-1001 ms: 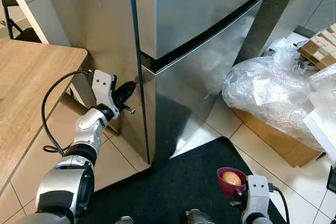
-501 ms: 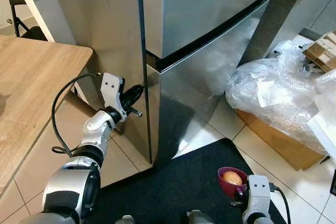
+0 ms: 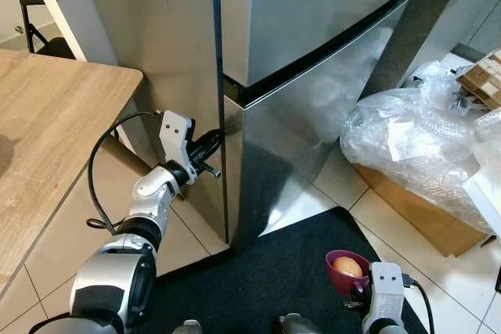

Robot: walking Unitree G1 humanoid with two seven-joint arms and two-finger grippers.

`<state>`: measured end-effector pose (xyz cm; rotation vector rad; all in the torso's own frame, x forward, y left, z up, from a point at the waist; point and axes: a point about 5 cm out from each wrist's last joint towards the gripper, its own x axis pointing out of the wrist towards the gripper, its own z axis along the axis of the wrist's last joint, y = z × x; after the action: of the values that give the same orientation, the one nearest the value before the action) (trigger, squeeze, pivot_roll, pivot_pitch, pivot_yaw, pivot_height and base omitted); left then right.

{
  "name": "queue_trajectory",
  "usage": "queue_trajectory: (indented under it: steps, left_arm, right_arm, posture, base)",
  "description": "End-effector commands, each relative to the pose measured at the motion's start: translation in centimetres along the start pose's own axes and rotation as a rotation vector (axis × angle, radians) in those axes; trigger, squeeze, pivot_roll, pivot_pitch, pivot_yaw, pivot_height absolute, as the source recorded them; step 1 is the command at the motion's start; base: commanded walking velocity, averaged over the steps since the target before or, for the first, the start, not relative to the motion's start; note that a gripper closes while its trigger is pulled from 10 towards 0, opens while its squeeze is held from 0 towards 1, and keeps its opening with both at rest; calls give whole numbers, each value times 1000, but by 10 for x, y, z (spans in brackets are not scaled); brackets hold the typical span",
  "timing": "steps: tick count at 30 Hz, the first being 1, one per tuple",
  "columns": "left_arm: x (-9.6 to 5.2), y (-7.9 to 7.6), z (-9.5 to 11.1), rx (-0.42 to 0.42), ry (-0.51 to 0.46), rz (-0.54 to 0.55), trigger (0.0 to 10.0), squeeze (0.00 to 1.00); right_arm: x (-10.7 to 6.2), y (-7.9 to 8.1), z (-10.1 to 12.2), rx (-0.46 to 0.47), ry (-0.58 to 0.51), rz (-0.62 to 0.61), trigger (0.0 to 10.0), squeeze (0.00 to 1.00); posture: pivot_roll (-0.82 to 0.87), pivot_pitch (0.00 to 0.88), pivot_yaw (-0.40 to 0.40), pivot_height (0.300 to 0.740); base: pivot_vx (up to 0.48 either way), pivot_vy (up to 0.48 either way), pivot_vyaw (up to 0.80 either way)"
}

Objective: Restocking fridge

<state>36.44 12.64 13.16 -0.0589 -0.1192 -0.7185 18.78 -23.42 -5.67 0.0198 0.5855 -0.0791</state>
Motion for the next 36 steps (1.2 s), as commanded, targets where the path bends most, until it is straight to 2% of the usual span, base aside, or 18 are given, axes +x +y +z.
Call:
queue_trajectory:
  steps: [1, 11, 16, 29, 36]
  left_arm:
    - [16, -22, -3, 1, 16, -103, 10000, 0]
    - [36, -43, 3, -12, 1, -180, 10000, 0]
    - [39, -48, 3, -14, 1, -200, 10000, 0]
    - [53, -79, 1, -38, -4, -321, 10000, 0]
    - [55, -88, -1, -43, -4, -353, 10000, 0]
  right_arm:
    - [-2, -1, -2, 4, -7, -7, 10000, 0]
    - [-3, -2, -3, 9, -11, -16, 10000, 0]
    - [-4, -2, -4, 12, -10, -18, 10000, 0]
    - [-6, -4, -7, 20, -8, -27, 10000, 0]
    - [-6, -4, -7, 21, -8, -28, 10000, 0]
  posture:
    - [-203, 197, 22, 740]
    - [-212, 196, 33, 740]
    - [-213, 196, 36, 740]
    - [-217, 199, 46, 740]
    - [-217, 200, 47, 740]
  base:
    - [0, 0, 0]
    - [0, 0, 0]
    - [0, 0, 0]
    - [0, 0, 0]
    - [0, 0, 0]
